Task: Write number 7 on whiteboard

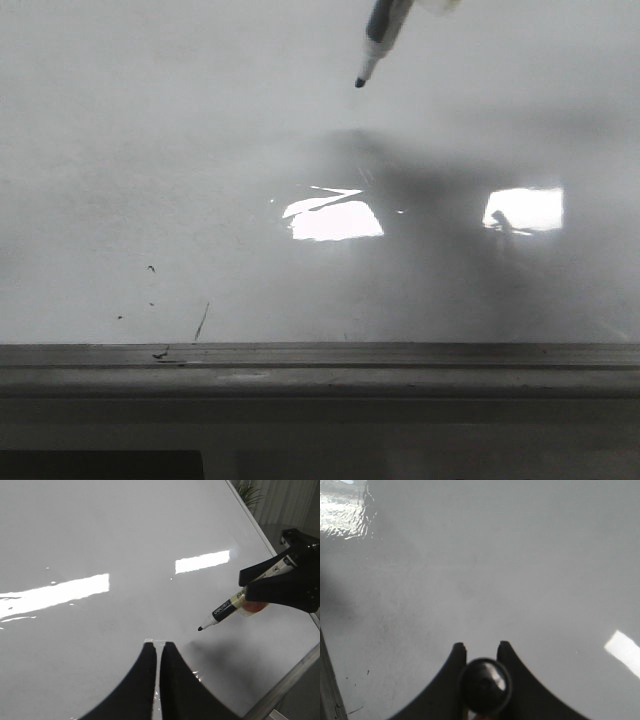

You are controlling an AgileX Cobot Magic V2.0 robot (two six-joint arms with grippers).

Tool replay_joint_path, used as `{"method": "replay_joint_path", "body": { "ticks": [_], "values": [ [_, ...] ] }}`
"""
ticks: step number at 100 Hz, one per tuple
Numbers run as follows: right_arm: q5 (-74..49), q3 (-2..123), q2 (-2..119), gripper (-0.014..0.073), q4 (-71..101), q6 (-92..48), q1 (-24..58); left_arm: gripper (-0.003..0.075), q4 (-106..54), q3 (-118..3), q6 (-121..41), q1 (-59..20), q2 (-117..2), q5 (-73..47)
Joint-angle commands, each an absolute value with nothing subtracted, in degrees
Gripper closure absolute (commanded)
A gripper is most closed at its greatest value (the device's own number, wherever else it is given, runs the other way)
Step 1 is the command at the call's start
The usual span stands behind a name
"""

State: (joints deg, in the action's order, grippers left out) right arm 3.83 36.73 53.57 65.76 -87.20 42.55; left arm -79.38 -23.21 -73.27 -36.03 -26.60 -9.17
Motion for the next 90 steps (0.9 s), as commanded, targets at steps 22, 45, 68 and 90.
{"method": "replay_joint_path", "body": {
  "ticks": [22, 45, 68, 90],
  "values": [
    [11.6, 39.2, 58.0, 0.0639, 65.2, -87.6, 46.3, 0.0741, -80.1, -24.8, -72.9, -35.9, -26.9, -8.2],
    [13.5, 39.2, 59.4, 0.0639, 65.2, -87.6, 47.2, 0.0741, -80.1, -24.6, -72.9, -35.9, -26.9, -8.4],
    [13.5, 39.2, 61.9, 0.0639, 66.4, -87.6, 47.2, 0.0741, -80.1, -23.6, -72.9, -35.9, -26.9, -8.5],
    [16.3, 39.2, 62.3, 0.0639, 69.1, -87.6, 46.9, 0.0741, -80.1, -23.6, -72.9, -35.9, -26.9, -8.5]
  ]
}}
